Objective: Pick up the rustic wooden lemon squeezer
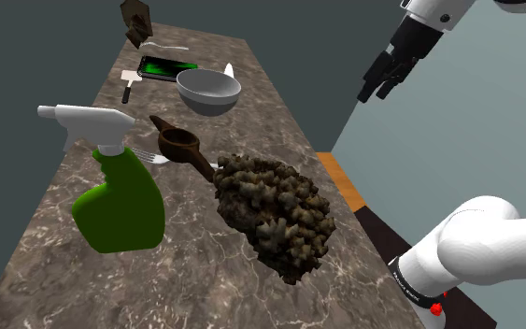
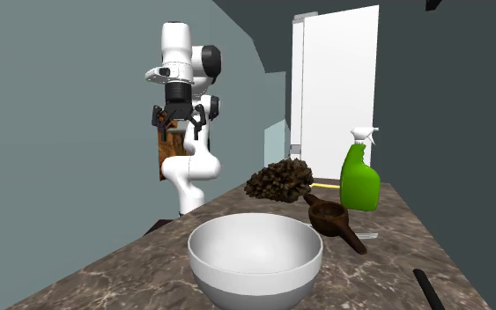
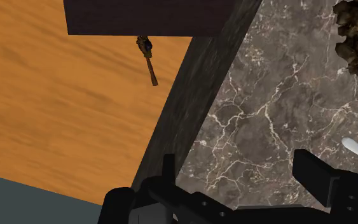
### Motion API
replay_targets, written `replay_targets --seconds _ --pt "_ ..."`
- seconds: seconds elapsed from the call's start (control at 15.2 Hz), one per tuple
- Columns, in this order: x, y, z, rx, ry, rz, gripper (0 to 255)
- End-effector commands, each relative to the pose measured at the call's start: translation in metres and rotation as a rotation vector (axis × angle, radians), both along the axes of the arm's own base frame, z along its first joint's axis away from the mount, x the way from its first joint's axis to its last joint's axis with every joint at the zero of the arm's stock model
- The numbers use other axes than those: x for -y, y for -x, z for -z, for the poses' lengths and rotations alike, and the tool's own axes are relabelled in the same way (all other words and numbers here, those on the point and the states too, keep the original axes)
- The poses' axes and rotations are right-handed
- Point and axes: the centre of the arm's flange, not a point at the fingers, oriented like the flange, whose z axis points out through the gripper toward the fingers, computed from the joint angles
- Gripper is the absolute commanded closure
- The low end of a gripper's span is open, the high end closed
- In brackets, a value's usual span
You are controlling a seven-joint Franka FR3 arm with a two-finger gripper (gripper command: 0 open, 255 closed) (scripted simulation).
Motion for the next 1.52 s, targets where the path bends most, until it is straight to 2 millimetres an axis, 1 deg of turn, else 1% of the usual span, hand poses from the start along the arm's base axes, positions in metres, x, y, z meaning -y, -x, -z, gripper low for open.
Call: replay_targets --seconds 0.0,1.45 --pt "0.000 0.000 0.000 0.000 0.000 0.000 0" --pt "-0.263 -0.084 0.092 0.041 0.027 -0.070 0"
